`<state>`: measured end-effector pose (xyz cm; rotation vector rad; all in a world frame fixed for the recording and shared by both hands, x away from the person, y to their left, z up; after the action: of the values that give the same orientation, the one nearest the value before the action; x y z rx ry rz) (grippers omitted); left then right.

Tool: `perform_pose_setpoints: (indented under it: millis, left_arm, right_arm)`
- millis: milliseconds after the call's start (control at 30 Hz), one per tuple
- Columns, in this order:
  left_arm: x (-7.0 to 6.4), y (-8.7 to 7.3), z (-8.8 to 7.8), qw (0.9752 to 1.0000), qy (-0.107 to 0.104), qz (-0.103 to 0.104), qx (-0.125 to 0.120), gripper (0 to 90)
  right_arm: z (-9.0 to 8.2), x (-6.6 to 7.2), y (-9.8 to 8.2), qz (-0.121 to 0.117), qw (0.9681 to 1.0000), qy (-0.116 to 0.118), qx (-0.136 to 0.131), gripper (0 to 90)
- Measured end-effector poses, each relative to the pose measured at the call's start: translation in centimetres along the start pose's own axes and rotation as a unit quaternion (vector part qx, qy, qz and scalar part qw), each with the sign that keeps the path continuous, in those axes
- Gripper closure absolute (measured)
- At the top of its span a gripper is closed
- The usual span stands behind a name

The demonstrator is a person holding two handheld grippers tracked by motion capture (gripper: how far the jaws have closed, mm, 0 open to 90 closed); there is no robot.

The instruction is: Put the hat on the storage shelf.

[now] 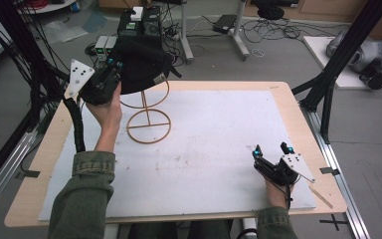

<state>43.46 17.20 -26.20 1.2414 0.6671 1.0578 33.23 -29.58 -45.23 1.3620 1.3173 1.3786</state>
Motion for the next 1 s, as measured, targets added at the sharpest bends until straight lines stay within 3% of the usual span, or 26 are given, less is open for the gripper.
perform_pose_setpoints:
  millis: [133,233,367,767,867,967,1000]
  left_arm:
    - [-0.5,-1.0,-0.1,0.9998,-0.016,0.003,0.011,87.4]
    - [-0.7,-1.8,0.0,0.9989,-0.026,0.003,0.038,87.4]
    - [-0.8,-2.6,-0.4,0.9984,-0.022,0.002,0.053,87.4]
    - [-1.1,-2.6,-1.2,0.9974,-0.019,0.002,0.069,84.1]
    - [-1.0,-2.7,-1.1,0.9974,-0.018,-0.001,0.07,81.1]
    - [-0.6,-2.9,-1.1,0.9973,-0.004,-0.002,0.074,66.6]
    - [-0.5,-2.8,-1.1,0.9973,0.002,-0.007,0.073,66.6]
  right_arm:
    - [0.0,0.0,0.0,0.0,1.0,-0.001,0.0,9.7]
    - [0.0,0.1,0.0,-0.003,1.0,-0.001,0.0,9.7]
    - [0.0,0.2,0.1,-0.006,1.0,0.001,-0.002,9.8]
    - [0.0,0.2,0.1,-0.003,1.0,0.001,-0.004,9.7]
    - [0.0,0.2,0.1,-0.003,1.0,0.001,-0.004,9.7]
    - [0.0,0.2,0.1,-0.004,1.0,-0.001,-0.004,9.7]
    - [0.0,0.2,0.1,-0.004,1.0,-0.001,-0.004,9.7]
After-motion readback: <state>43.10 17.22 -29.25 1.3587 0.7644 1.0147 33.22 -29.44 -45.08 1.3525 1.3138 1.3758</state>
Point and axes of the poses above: each handheld gripper's, and its own axes: z roughly forward along the jaws, y roughly out of its top, x roughly to its left, the point moved 5 cm from there along z, roughly forward along the jaws, and after that the axes turned 8 degrees about z, right-handed, at the moved point
